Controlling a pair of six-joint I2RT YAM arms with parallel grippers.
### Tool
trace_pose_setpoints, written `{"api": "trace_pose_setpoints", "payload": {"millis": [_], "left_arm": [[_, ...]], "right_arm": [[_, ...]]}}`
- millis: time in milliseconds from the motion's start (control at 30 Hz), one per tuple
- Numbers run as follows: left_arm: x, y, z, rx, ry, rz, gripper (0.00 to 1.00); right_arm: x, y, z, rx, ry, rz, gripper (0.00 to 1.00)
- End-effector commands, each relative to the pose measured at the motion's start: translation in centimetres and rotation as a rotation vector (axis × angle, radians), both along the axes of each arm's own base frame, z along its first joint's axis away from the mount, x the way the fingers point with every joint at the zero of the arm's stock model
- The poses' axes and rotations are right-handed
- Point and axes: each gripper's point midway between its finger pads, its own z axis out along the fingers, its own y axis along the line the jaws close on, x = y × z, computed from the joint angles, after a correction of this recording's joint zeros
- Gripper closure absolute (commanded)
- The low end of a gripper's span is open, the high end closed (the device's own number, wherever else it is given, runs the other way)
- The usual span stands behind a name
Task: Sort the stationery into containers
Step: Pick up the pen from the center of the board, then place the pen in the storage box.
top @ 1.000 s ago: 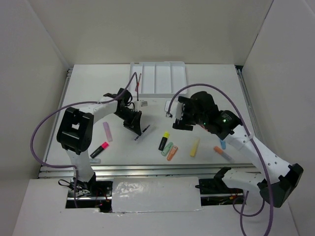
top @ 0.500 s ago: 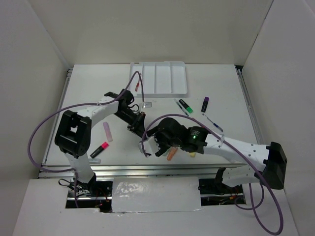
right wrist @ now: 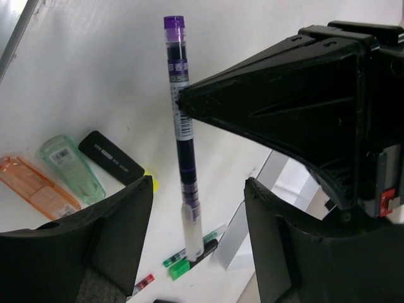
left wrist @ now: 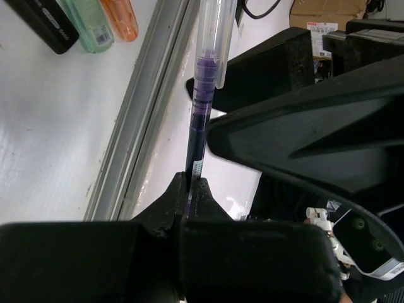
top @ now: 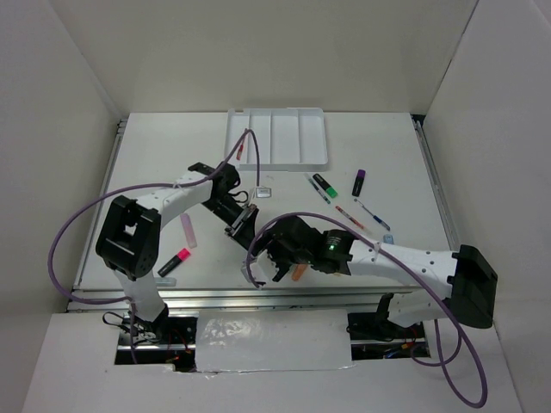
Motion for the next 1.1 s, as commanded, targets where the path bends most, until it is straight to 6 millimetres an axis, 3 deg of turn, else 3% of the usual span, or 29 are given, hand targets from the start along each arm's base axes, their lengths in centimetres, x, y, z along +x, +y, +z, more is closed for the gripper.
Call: {"api": "trace_pose_setpoints", "payload": {"millis": [0,233,467,600,633,667,800,900,933,1067], "left_arm": [[-0.5,-0.8,1.6,-0.063,-0.018,-0.041,1.00],[-0.8,-1.2,1.7,-0.078,-0.012,-0.068,1.00],[-0.9,-1.0,2.5,-0.140,-0.007,-0.064,1.00],[0.2,-0.1,2.8,-0.157,-0.023,-0.013,0.97],[0.5,0.0,3.0,-0.167,-0.030,-0.002,0.93],[0.9,0.4,3.0,-0.166,-0.023,0.022,0.89],[2.6,1.4,3.0,-0.130,-0.087,0.089,0.71],[5.0,3.3,2.9,-0.087,-0.168,0.215,0.48],[5.1,4.0,2.6,-0.082,-0.166,0.253,0.02],[9.4,8.4,4.7,-0.051,-0.269,0.522,0.01]], "right_arm": [[0.3,2.2,1.5,0.069,-0.045,0.052,0.34],[-0.5,3.1,0.3,0.034,-0.015,0.081,0.41],[-0.9,2.3,-1.0,-0.016,0.012,0.068,0.64],[-1.3,1.7,-1.2,-0.021,0.024,0.053,0.79],[-1.3,1.7,-1.1,-0.018,0.024,0.049,0.83],[-1.4,1.7,-1.1,-0.015,0.036,0.039,1.00],[-1.3,2.1,0.2,0.030,0.051,0.015,1.00],[-0.9,1.8,1.1,0.064,0.094,-0.019,1.00],[-0.8,1.6,1.5,0.081,0.108,-0.035,1.00],[0.1,1.5,2.9,0.159,0.182,-0.102,1.00]]}}
